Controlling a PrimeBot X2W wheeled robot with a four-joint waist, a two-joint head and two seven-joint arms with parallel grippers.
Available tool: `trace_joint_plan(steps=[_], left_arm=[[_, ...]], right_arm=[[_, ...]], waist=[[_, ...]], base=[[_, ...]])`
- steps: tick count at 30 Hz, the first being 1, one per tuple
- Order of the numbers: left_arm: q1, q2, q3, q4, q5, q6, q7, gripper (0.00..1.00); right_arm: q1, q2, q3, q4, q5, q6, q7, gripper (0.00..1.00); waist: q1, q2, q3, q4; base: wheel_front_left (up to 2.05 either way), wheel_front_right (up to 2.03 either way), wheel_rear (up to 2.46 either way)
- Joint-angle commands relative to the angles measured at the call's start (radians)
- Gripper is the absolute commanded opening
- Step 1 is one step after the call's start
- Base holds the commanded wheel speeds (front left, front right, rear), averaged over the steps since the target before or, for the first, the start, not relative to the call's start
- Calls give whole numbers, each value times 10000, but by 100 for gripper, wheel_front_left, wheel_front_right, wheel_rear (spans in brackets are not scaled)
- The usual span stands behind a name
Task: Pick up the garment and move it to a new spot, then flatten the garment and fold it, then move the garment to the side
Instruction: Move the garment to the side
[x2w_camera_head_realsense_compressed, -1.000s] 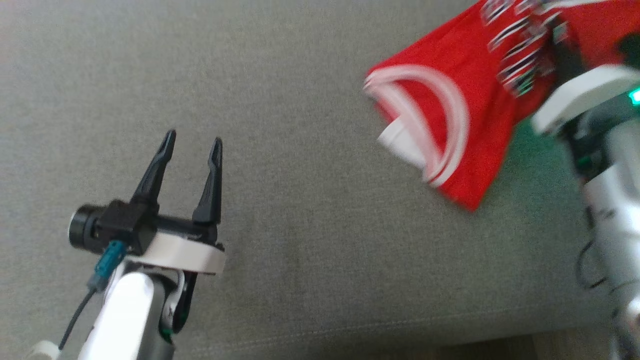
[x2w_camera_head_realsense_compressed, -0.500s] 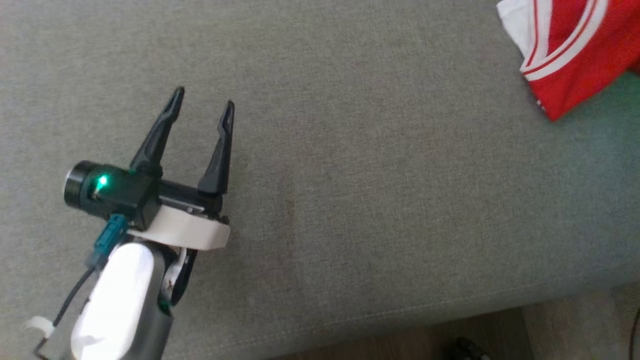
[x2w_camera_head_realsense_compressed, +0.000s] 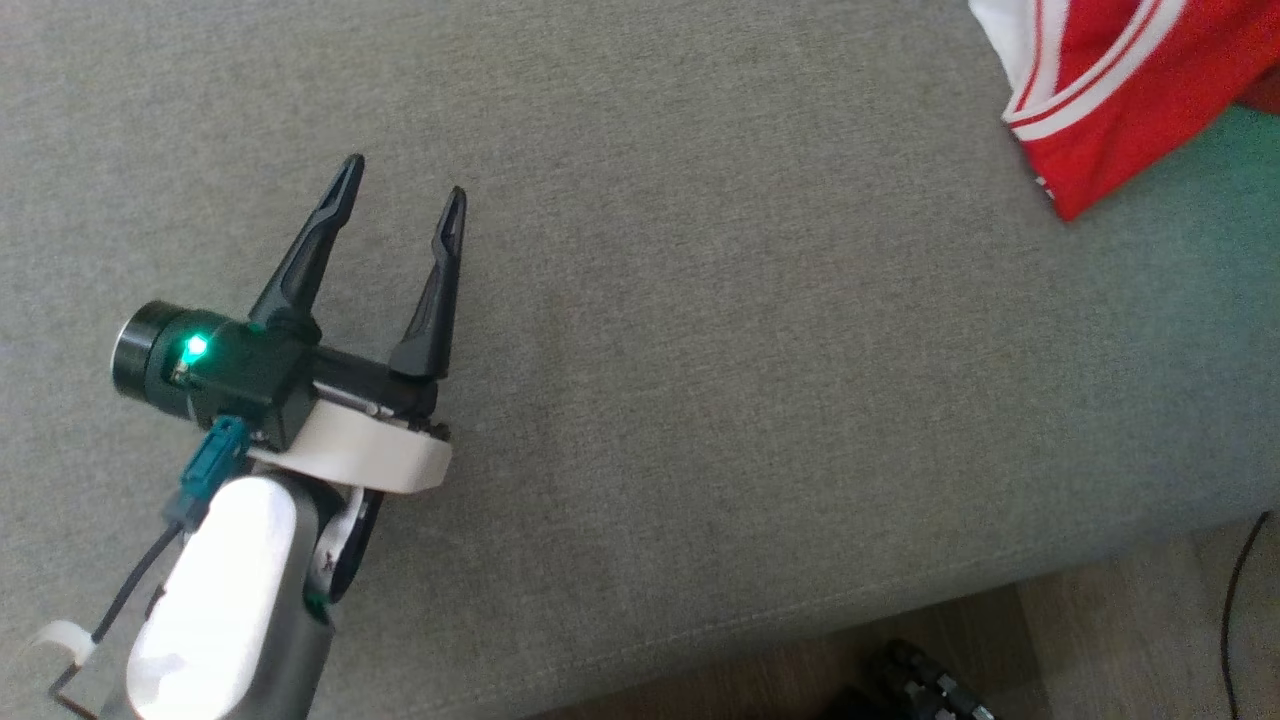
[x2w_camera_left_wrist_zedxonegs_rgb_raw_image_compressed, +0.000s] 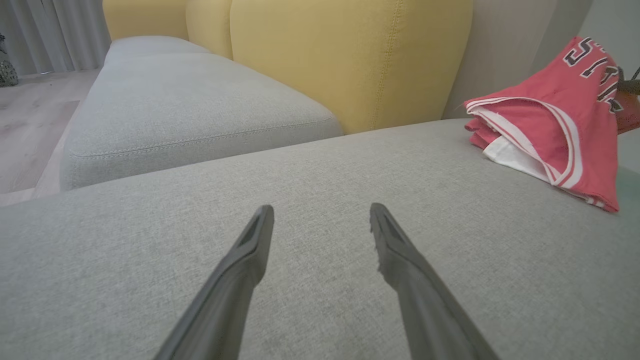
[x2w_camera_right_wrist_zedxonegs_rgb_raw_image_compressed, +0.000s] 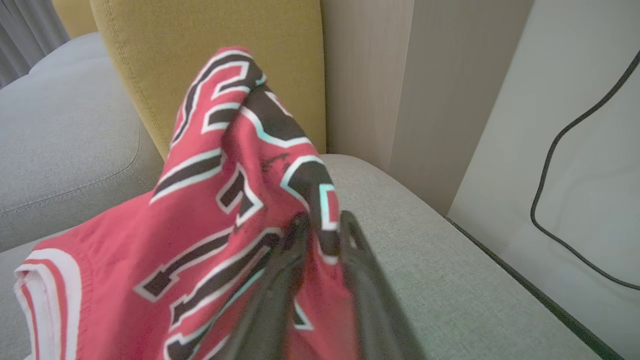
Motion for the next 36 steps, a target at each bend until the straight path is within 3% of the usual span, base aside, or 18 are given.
trace_joint_plan(steps=[1,7,14,19,27,36], left_arm=[[-277,254,236,-404,61,30,38,100],[-173,294,232,-349,-19,71,3,100],[198,225,307,-160,-158,284,-110,100],[585,153,450,-23,-337,492,-217,100],[1012,-36,624,185,-605,729,-364,100],[1292,-195,886,425,-784,935,-460,100]], right_arm=[[-83,-86,106,-201,-121,-7,-134,100],[437,83,164,-440,-495,-7,-661,100],[1726,673,174,-1790,-903,-7,-1236,100],[3538,1530,160,-4031,-1259,-7,-1190,100],[6328,2837,510,-7487,-1561,-7,-263,100],[7471,3318,1119,-9039,-1593,-7,-5,100]], waist=[[0,0,-75,-64],[0,0,-423,-154],[0,0,-1089,-133],[0,0,-1688,46],[0,0,-2362,753],[0,0,-2934,1781]], base=[[0,0,0],[0,0,0],[0,0,0],[0,0,0],[0,0,0],[0,0,0]])
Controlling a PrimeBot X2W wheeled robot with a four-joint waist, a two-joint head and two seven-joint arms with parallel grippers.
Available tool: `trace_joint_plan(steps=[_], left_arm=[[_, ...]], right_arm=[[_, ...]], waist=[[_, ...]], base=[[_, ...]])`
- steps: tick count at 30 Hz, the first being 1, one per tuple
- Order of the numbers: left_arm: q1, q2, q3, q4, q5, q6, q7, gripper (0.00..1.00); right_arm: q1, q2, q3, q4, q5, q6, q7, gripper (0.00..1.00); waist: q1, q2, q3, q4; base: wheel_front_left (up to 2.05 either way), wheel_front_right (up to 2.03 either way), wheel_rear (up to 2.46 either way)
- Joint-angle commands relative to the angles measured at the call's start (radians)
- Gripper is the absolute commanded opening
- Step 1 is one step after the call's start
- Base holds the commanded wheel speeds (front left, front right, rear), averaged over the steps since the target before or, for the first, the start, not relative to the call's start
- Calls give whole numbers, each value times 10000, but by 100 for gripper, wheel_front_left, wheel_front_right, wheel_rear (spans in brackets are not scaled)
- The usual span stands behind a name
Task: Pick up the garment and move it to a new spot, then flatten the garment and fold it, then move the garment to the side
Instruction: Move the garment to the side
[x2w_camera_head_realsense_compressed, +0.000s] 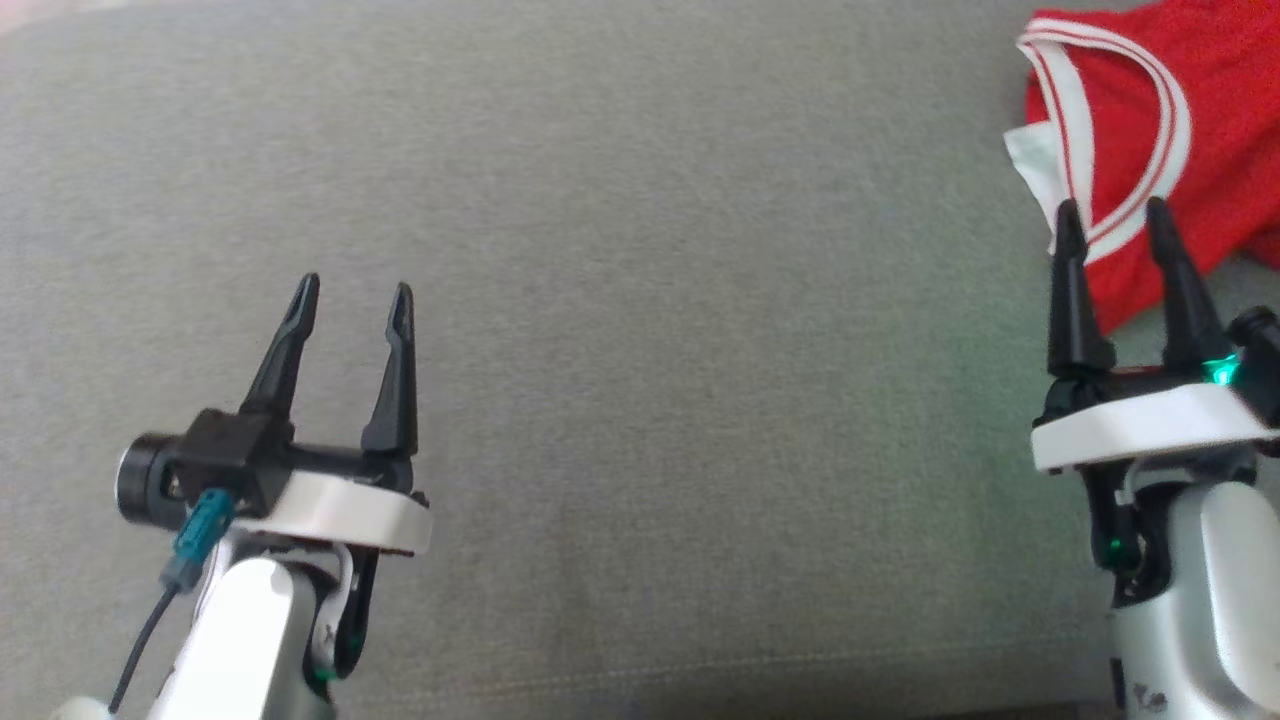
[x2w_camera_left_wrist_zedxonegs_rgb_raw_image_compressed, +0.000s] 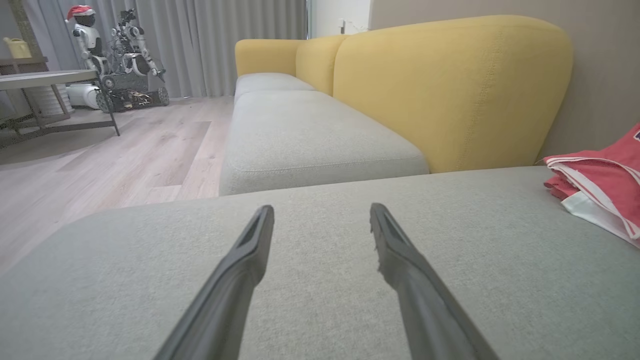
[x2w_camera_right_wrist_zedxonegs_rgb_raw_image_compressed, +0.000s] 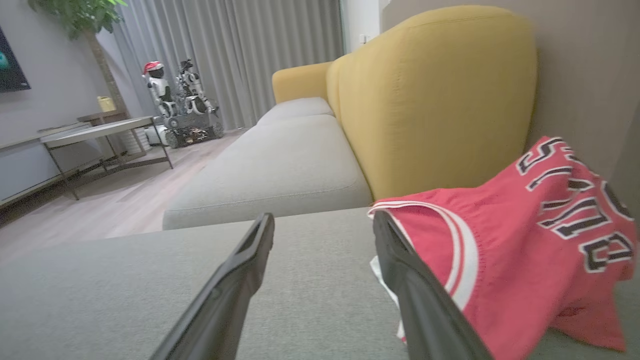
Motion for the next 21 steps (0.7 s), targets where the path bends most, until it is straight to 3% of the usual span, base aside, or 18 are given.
trace_joint_plan(steps=[1,10,21], left_arm=[[-63,121,427,-294,-97,70,-98,100],[759,156,734,-226,-186,264,-118,100],[1759,221,644,-235,-223,333,-103,100]], right_arm=[[0,81,268,-437,-108,-7,38,100],[885,147,714,-703,-379,-7,69,100],[2361,189,649,-1168,-446,-7,333,100]], waist=[[1,0,-266,295],[1,0,-1229,804],[1,0,-2167,882]], base=[[0,0,0],[0,0,0],[0,0,0]])
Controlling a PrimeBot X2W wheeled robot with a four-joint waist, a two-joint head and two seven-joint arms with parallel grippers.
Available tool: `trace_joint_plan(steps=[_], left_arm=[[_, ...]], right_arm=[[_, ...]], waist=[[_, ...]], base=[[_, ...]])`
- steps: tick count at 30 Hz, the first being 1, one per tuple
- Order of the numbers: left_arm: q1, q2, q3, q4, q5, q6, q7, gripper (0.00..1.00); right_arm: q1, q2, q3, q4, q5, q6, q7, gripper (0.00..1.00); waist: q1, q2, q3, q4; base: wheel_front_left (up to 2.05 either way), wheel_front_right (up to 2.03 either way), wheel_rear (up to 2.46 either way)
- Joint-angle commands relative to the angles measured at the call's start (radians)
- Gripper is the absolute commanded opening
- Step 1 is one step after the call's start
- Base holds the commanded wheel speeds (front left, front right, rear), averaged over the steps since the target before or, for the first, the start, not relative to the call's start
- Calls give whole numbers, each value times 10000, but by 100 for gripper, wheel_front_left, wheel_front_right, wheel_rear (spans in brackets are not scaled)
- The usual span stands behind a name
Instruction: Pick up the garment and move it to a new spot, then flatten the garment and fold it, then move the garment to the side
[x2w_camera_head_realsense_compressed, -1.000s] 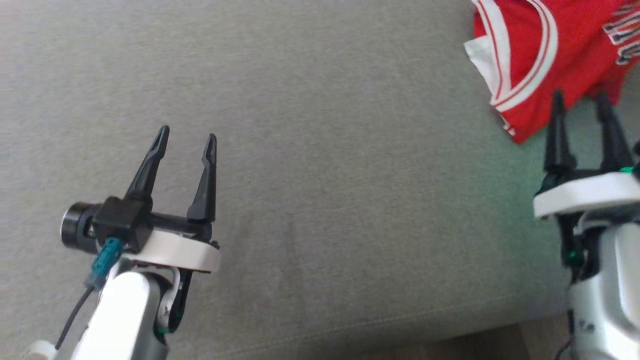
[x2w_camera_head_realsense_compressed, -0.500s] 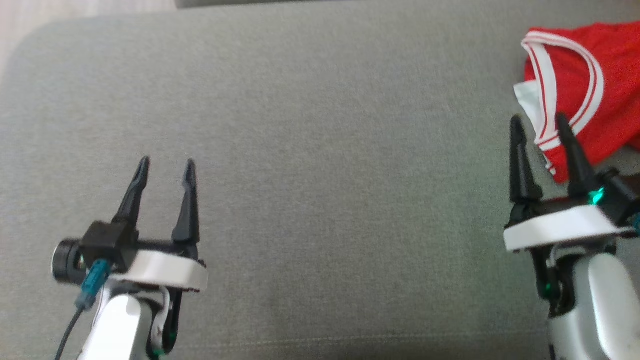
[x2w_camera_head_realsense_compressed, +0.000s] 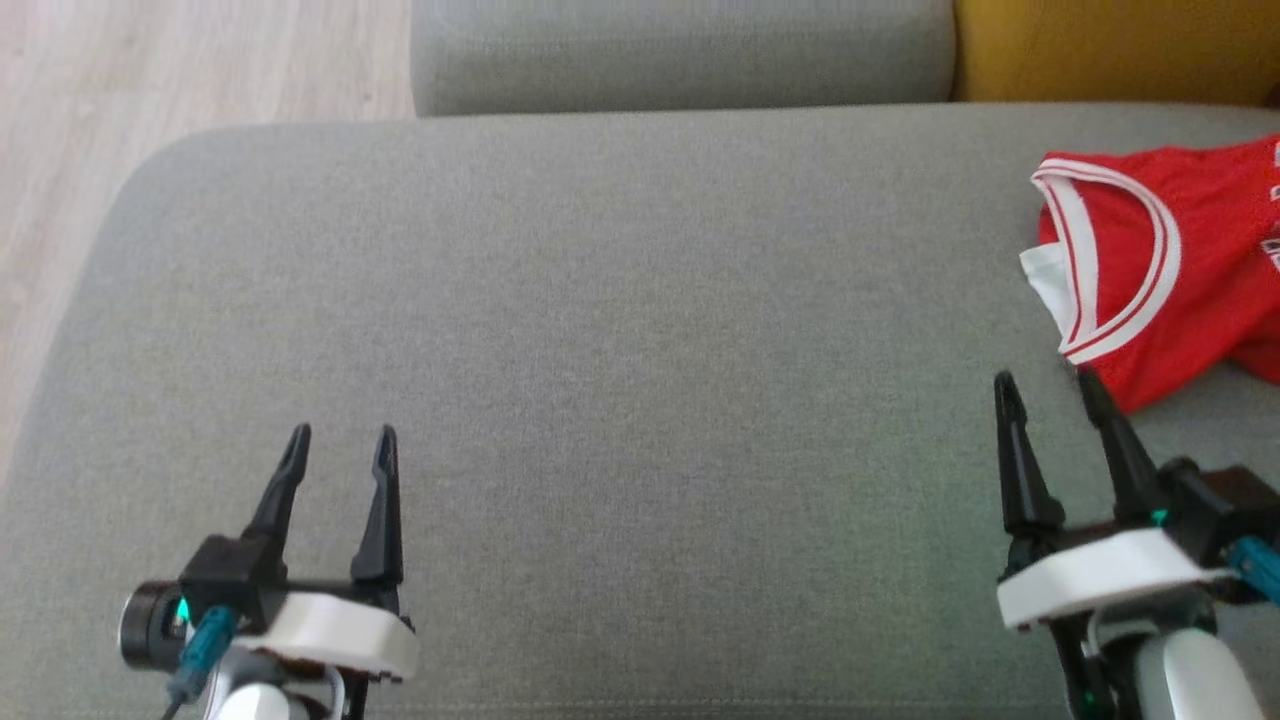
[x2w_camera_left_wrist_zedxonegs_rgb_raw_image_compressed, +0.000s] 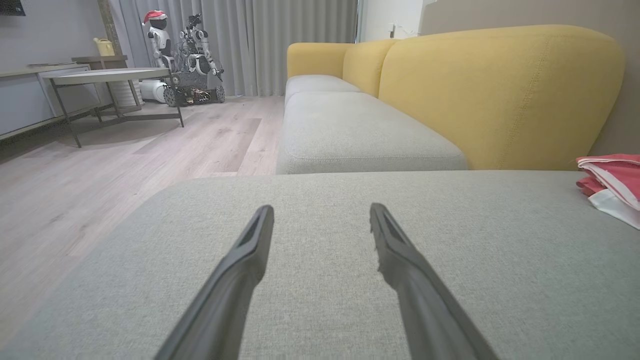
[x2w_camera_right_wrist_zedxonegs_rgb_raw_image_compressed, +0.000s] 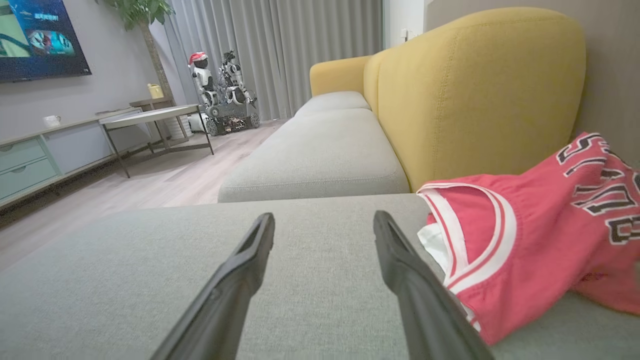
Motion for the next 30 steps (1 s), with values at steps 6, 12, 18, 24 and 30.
trace_joint_plan(steps=[6,12,18,24,30], left_arm=[[91,287,294,-288,-38,122,13,100],[296,372,239,-334,-59,141,63,100],[376,416,172,-348,-56,158,53,100],[342,473,109,-357,-22,159,36,100],[321,528,82,-369,-35,167,17,100]], right_arm=[[429,-30,163,-646,-27,-7,195,100],[749,-28,127,-867,11,-7,316,100],[866,-27,108,-937,14,-7,385,100],[884,-27,91,-984,-117,-7,444,100],[895,-26,60,-1011,-196,-7,405,100]], waist=[[1,-1,-505,-79],[1,-1,-661,-95],[1,-1,-747,-102],[1,-1,-749,-81],[1,-1,-762,-138]], base=[[0,0,0],[0,0,0],[0,0,0],[0,0,0],[0,0,0]])
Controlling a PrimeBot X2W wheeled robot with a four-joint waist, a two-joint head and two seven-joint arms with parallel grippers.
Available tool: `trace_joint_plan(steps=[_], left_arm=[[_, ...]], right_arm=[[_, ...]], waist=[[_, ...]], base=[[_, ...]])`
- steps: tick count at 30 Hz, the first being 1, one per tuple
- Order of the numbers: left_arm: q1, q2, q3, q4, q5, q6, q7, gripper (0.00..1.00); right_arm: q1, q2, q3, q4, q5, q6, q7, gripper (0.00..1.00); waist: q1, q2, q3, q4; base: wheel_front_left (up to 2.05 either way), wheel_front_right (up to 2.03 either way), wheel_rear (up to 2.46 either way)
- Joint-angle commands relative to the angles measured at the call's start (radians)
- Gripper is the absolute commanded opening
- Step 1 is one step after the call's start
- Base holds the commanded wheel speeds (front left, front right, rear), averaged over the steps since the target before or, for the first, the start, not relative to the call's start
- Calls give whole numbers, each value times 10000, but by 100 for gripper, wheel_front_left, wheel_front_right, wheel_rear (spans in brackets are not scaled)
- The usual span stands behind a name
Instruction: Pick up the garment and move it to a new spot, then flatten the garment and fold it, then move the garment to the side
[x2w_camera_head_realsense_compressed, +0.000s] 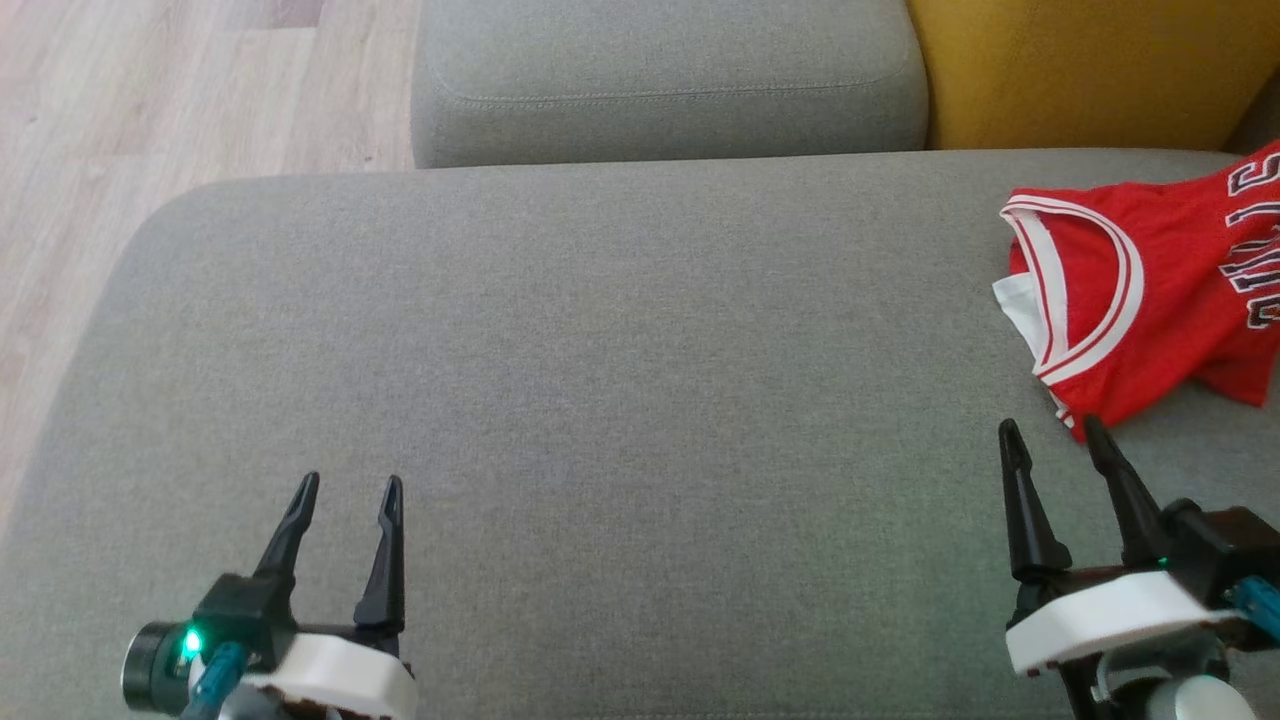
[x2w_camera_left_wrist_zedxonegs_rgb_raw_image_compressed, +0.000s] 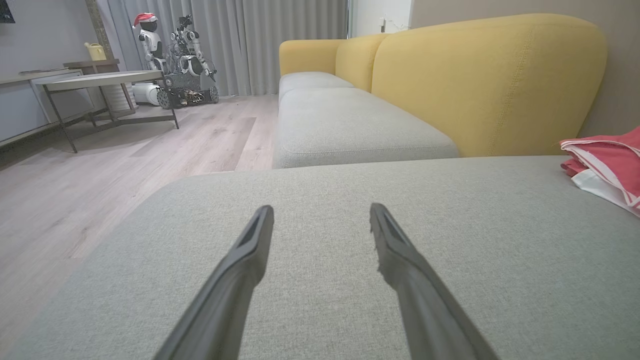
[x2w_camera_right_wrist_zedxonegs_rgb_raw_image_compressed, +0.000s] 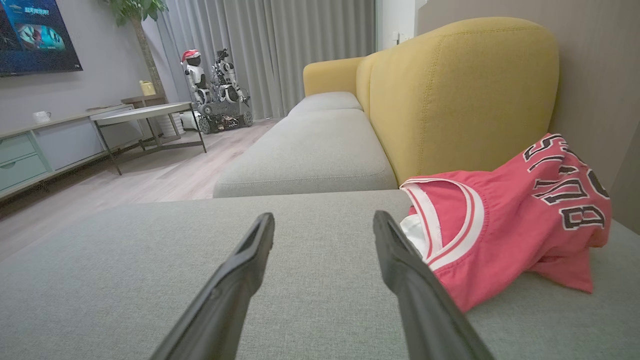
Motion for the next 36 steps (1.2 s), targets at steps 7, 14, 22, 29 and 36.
trace_joint_plan(steps=[7,14,22,29,36], left_arm=[[-405,235,346,-355,-70,74,-78,100],[-444,277,295,-346,-80,113,-44,100],[-469,305,251,-336,-97,165,-26,100],[161,-73,-102,562,-110,99,23,0],[53,-122,68,600,-936,-41,178,0]], right_arm=[[-116,-51,136,-382,-83,-7,88,100],[-130,-51,128,-330,-88,-7,171,100],[-159,-51,166,-339,-80,-7,177,100],[229,7,13,670,88,0,169,0],[97,-48,17,794,964,0,168,0]], waist=[[1,-1,-16,-53],[1,-1,-5,-63],[1,-1,14,-84],[1,-1,24,-92],[1,-1,42,-113]], base=[[0,0,0],[0,0,0],[0,0,0],[0,0,0],[0,0,0]])
